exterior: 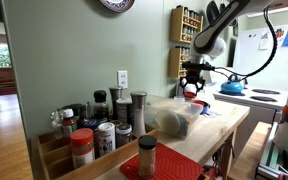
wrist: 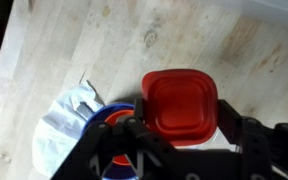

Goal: Put the lid on the container

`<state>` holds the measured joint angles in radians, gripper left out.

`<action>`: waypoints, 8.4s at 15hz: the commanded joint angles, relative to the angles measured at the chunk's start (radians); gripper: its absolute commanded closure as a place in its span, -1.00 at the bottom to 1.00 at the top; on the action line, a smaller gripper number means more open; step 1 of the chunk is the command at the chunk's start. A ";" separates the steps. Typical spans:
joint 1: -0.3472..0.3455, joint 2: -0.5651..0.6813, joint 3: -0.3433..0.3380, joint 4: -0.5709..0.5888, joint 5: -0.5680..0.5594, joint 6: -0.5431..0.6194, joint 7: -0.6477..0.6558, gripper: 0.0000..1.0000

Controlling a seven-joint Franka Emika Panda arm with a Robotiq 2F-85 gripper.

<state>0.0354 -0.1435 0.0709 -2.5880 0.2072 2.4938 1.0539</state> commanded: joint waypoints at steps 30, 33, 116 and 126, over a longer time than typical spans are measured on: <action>-0.005 0.278 -0.038 0.385 -0.196 -0.213 -0.702 0.07; -0.004 0.299 -0.040 0.391 -0.209 -0.220 -0.769 0.07; 0.007 0.473 -0.044 0.582 -0.285 -0.374 -1.006 0.07; 0.006 0.483 -0.041 0.579 -0.283 -0.364 -1.011 0.07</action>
<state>0.0410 0.3284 0.0295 -2.0122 -0.0909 2.1362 0.0581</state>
